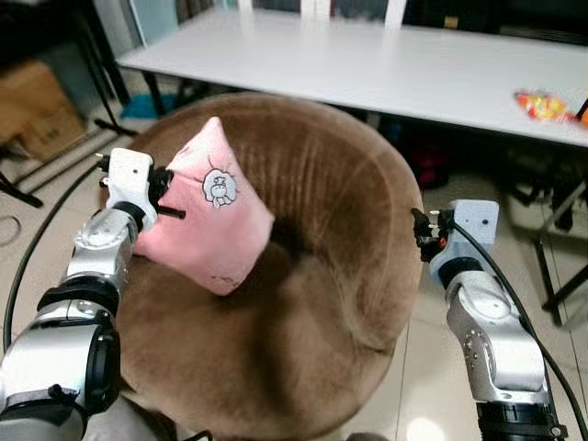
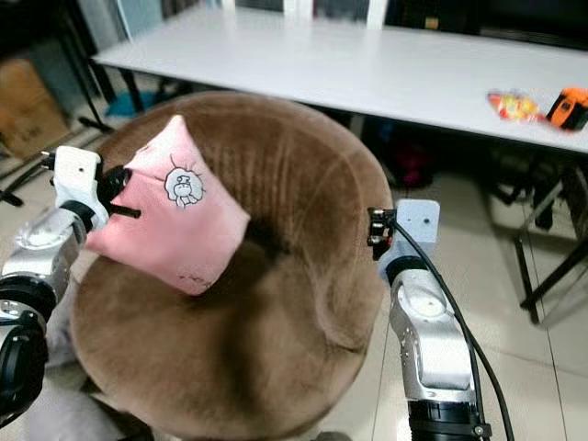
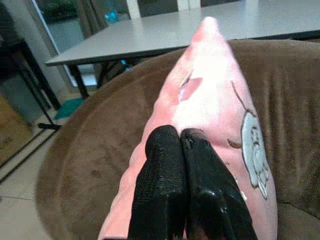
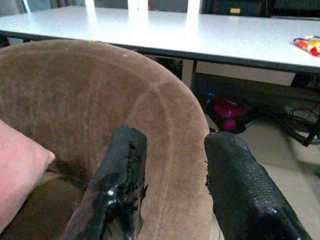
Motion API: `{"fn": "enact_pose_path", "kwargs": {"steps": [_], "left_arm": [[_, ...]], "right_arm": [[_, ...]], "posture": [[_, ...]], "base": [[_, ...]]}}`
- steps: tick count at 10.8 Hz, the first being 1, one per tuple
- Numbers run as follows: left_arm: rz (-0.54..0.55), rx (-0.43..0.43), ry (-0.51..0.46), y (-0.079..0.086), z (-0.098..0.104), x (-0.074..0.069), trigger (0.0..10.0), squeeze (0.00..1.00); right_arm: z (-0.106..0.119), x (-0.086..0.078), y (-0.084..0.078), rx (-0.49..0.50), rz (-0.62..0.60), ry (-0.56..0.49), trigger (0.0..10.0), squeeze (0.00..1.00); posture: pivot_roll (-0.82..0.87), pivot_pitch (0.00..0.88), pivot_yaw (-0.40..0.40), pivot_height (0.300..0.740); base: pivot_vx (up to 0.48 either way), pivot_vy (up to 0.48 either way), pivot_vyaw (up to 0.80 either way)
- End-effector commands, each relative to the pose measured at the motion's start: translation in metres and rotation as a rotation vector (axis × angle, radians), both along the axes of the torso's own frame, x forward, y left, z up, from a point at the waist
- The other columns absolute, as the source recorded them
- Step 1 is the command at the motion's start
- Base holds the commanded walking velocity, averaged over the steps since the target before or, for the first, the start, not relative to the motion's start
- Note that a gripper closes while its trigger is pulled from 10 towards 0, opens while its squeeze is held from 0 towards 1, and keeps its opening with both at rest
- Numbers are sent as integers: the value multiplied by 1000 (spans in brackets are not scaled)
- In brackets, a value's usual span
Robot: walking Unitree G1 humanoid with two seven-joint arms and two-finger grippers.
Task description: Move the pillow to the sofa from floor
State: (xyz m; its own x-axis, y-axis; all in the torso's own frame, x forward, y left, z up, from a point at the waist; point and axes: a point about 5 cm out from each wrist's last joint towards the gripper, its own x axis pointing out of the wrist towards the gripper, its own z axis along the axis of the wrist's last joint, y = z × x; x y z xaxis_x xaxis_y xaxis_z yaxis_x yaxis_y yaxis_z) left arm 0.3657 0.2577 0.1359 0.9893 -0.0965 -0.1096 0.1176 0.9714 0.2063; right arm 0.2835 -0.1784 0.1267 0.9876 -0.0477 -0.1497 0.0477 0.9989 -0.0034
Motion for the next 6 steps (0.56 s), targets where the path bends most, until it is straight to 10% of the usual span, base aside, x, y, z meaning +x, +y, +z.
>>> {"fn": "enact_pose_path", "kwargs": {"steps": [1,6], "left_arm": [[13,27,-28,0,6,3,10000,0],[72,64,22,0,0,3,10000,0]], "right_arm": [[0,0,-1,-3,3,7,10000,0],[-3,-2,0,-13,13,25,10000,0]], "posture": [[-258,0,31,740],[-261,0,25,740]], "base": [[0,0,0],[0,0,0]]}}
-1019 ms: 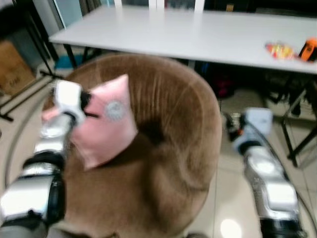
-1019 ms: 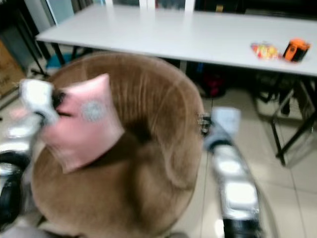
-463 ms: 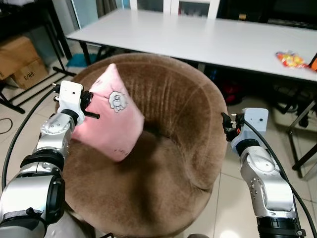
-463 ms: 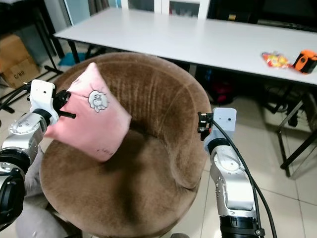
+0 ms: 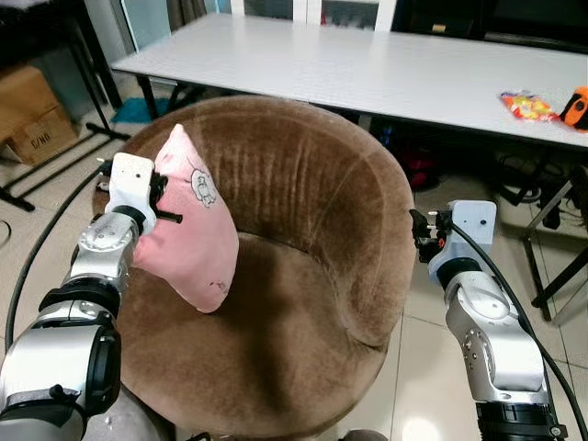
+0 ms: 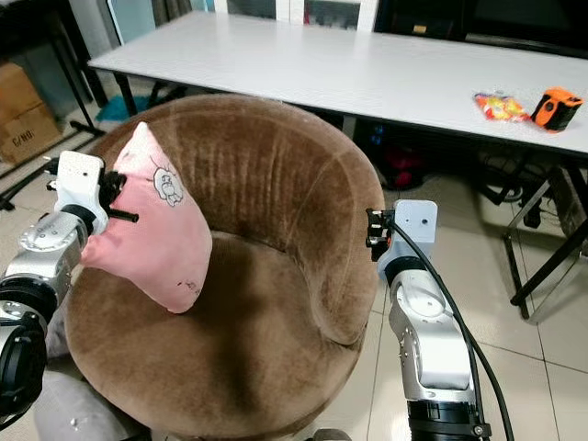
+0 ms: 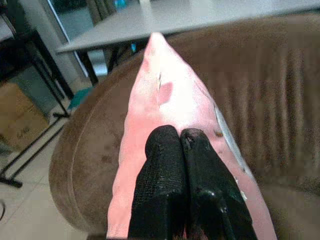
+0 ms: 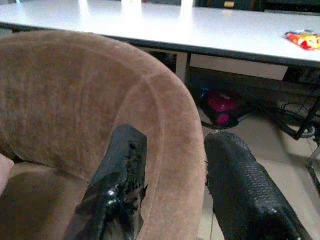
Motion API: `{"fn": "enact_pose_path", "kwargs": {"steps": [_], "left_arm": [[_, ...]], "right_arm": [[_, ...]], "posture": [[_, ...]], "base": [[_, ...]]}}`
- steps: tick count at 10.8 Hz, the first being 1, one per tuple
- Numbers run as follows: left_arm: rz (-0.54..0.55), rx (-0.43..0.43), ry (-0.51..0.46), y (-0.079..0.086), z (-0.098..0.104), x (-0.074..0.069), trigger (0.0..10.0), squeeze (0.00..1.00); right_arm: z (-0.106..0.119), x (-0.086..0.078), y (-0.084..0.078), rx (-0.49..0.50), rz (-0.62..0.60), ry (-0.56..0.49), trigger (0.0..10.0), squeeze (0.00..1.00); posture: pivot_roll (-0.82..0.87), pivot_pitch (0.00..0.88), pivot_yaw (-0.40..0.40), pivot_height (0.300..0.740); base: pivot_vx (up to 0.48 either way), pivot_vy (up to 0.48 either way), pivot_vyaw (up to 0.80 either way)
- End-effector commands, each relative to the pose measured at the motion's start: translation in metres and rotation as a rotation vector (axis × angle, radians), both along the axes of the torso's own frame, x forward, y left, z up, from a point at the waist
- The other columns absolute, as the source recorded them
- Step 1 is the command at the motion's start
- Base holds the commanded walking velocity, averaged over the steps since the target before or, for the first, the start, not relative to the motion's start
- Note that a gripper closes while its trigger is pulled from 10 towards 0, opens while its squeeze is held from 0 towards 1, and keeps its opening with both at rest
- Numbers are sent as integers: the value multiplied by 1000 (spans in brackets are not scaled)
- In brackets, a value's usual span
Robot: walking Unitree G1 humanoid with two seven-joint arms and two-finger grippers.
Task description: Move the pillow to the sofa from floor
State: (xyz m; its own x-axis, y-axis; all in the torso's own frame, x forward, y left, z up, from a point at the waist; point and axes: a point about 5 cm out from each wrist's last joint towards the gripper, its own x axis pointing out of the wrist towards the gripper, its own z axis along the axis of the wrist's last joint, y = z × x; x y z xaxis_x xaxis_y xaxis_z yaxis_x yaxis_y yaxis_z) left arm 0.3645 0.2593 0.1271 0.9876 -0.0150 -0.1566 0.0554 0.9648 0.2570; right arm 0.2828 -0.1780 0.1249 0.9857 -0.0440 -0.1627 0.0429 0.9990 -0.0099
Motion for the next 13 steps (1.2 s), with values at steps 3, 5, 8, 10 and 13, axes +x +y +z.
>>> {"fn": "enact_pose_path", "kwargs": {"steps": [3,5,8,10,13], "left_arm": [[21,25,54,-10,3,9,10000,0],[-16,-19,83,-19,7,14,10000,886],[-126,-40,70,-50,29,31,10000,1000],[-214,-66,61,-78,41,39,10000,1000],[-282,-62,19,-87,41,38,10000,1000]], "right_arm": [[-3,-3,3,-25,37,37,10000,0],[-4,-9,-2,-46,25,51,10000,0],[-7,-13,-14,-78,-32,86,10000,0],[-7,-16,-16,-84,-45,96,10000,0],[-8,-17,-7,-47,-14,89,10000,0]], "posture": [[-285,0,23,740],[-300,0,19,740],[-326,0,23,740],[-340,0,32,740],[-319,0,36,740]], "base": [[0,0,0],[0,0,0],[0,0,0],[0,0,0],[0,0,0]]}}
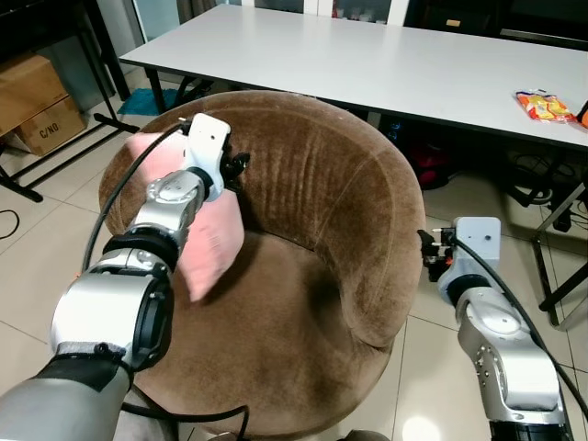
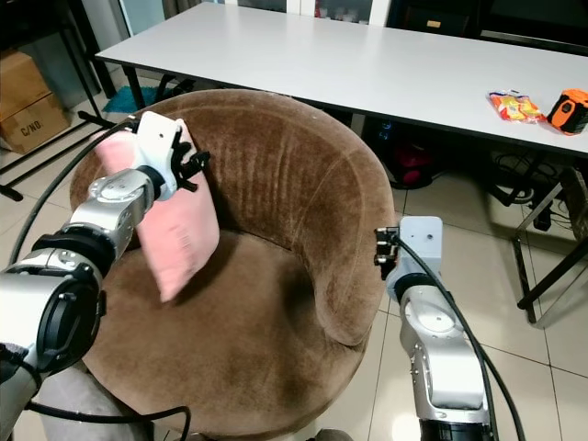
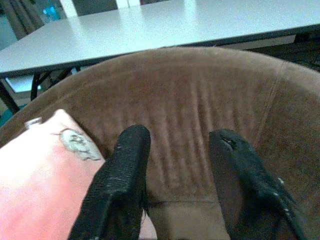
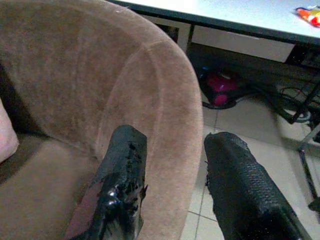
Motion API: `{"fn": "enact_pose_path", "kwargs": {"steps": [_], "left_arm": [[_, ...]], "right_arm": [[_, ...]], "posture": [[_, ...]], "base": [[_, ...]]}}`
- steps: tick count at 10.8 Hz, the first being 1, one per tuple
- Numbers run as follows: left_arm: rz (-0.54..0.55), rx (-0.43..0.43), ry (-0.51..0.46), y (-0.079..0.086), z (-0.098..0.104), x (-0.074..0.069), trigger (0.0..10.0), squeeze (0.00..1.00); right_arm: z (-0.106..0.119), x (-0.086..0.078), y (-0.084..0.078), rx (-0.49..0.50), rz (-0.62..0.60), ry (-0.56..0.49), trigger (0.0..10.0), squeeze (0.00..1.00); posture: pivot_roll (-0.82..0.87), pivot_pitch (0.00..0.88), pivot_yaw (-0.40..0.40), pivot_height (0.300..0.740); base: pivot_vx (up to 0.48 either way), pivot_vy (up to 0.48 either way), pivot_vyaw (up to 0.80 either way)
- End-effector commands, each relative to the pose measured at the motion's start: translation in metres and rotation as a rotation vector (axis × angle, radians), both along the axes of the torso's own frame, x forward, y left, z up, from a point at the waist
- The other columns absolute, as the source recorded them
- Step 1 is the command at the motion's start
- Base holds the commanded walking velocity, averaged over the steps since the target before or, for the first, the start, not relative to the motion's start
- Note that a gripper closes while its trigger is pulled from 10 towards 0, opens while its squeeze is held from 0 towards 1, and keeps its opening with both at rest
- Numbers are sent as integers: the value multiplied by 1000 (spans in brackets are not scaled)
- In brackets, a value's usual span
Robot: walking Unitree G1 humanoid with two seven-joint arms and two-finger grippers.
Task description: Move the pillow to the sofa from floor
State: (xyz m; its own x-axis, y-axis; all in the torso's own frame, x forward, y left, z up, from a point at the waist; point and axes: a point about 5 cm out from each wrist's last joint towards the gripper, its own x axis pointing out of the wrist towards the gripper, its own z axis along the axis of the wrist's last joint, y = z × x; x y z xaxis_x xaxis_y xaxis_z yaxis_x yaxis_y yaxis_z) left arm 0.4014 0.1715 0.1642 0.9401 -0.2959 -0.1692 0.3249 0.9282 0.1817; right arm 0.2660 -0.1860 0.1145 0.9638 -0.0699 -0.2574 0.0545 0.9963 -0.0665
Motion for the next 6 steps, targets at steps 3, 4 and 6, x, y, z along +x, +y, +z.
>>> {"fn": "enact_pose_path", "kwargs": {"steps": [3,4,6], "left_arm": [[-14,-57,-90,23,-16,-19,10000,0],[-4,-51,-126,26,-17,-25,10000,0],[118,-50,-181,35,-23,-64,10000,0]], "right_arm": [[-2,-4,8,48,43,-5,10000,0],[-3,-1,10,60,55,-8,10000,0],[0,5,17,94,78,-29,10000,0]], "posture": [[-244,0,29,740],[-222,0,30,740],[-188,0,26,740]], "base": [[0,0,0],[0,0,0],[0,0,0]]}}
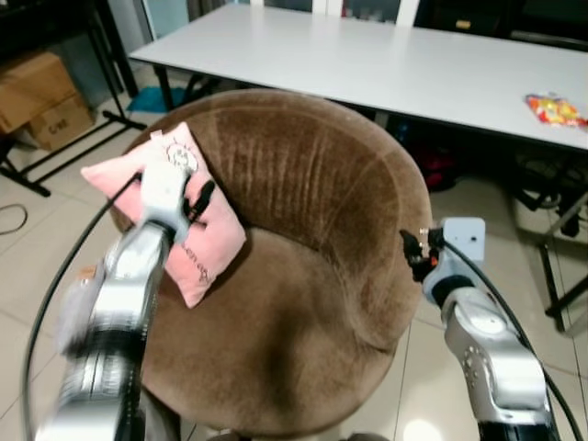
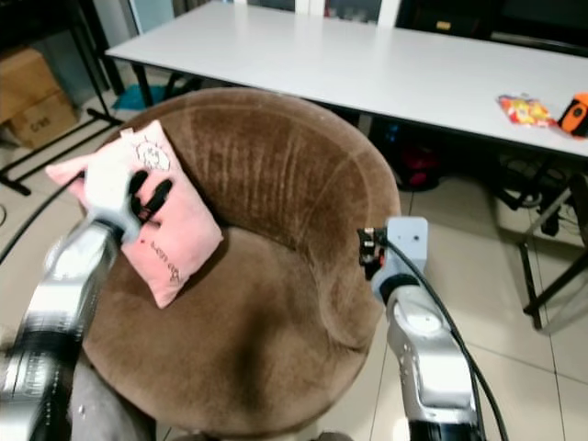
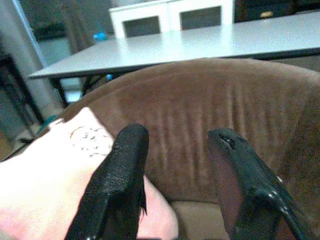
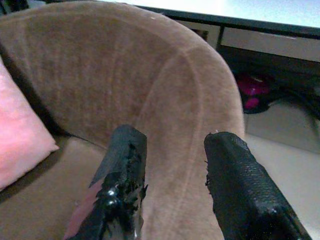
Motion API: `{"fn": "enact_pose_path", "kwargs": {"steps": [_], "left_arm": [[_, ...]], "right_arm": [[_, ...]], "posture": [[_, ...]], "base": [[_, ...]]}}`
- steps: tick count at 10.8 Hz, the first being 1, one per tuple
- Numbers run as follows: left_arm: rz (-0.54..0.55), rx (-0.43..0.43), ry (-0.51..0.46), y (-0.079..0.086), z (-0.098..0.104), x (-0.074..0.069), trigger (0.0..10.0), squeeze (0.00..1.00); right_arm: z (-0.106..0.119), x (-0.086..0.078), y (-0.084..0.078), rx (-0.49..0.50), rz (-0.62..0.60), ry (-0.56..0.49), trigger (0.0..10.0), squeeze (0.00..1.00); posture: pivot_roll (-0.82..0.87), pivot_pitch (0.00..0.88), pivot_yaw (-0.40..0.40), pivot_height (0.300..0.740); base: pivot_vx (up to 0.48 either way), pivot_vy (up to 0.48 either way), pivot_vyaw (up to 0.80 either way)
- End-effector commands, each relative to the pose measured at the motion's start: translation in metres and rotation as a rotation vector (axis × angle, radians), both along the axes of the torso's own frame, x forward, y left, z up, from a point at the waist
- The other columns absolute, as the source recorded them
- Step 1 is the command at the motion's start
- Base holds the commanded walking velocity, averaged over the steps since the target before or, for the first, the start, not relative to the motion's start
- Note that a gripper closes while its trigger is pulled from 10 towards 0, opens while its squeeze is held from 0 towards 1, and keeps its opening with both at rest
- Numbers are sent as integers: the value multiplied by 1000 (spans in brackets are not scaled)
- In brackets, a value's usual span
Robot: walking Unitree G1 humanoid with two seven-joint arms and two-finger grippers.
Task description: Move the pillow to the sofa from floor
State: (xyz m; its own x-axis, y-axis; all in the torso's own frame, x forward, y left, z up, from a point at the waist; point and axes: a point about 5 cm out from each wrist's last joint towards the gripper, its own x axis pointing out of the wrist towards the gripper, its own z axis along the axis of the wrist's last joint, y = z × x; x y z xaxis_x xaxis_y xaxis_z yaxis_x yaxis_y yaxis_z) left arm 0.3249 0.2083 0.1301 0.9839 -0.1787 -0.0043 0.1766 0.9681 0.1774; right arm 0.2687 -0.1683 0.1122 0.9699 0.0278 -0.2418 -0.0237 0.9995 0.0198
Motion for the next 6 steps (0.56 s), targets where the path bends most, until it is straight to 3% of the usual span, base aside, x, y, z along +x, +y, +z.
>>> {"fn": "enact_pose_path", "kwargs": {"steps": [1,3,5,6], "left_arm": [[20,-1,-13,-1,6,-4,10000,0],[131,-51,35,1,-5,-37,10000,0],[172,23,50,1,-4,-66,10000,0],[172,31,54,0,-4,-69,10000,0]], "right_arm": [[3,5,4,14,20,-17,10000,0],[0,12,7,16,28,-21,10000,0],[3,26,15,38,56,-36,10000,0],[3,29,15,42,59,-38,10000,0]], "posture": [[-178,0,23,740],[-127,0,-16,740],[-72,0,-70,740],[-69,0,-75,740]], "base": [[0,0,0],[0,0,0],[-124,0,0],[-247,0,0]]}}
